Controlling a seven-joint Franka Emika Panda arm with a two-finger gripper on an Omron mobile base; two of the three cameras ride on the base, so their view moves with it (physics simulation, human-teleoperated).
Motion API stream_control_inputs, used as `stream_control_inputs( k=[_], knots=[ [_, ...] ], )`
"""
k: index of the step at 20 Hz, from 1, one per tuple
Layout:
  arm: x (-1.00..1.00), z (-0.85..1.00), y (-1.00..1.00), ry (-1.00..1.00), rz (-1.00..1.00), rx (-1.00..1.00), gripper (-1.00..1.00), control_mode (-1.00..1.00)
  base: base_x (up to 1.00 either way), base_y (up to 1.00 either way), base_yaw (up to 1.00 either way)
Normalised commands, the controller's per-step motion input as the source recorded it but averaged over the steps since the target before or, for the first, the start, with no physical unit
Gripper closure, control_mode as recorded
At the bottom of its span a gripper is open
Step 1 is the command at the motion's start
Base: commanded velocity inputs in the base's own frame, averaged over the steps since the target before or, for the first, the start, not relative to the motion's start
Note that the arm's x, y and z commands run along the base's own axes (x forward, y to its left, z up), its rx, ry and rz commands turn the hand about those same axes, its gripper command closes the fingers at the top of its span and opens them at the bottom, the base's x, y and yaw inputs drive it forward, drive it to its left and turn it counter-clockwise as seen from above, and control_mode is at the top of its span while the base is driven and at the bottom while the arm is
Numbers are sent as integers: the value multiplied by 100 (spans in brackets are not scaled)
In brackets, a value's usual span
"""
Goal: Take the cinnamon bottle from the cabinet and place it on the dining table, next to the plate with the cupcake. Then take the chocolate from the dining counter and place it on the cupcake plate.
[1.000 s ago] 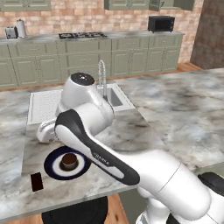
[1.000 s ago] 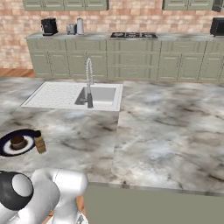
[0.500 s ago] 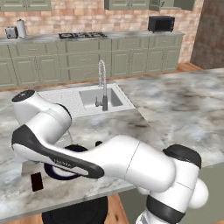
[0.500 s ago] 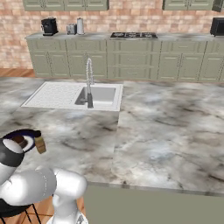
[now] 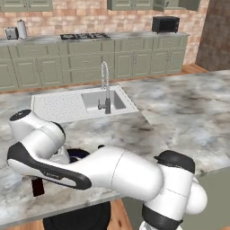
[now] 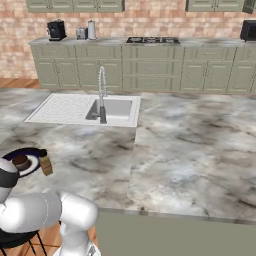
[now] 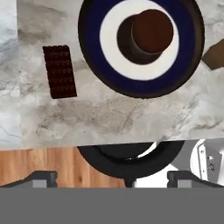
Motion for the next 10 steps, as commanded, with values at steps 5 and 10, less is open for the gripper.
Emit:
stream_control_inputs(
  k=[5,10],
  knots=[
    [23,-78,0,0,0,7,-100,-100,0,0,0],
    [34,-52,3,0,-2,0,-100,-100,0,0,0]
  ],
)
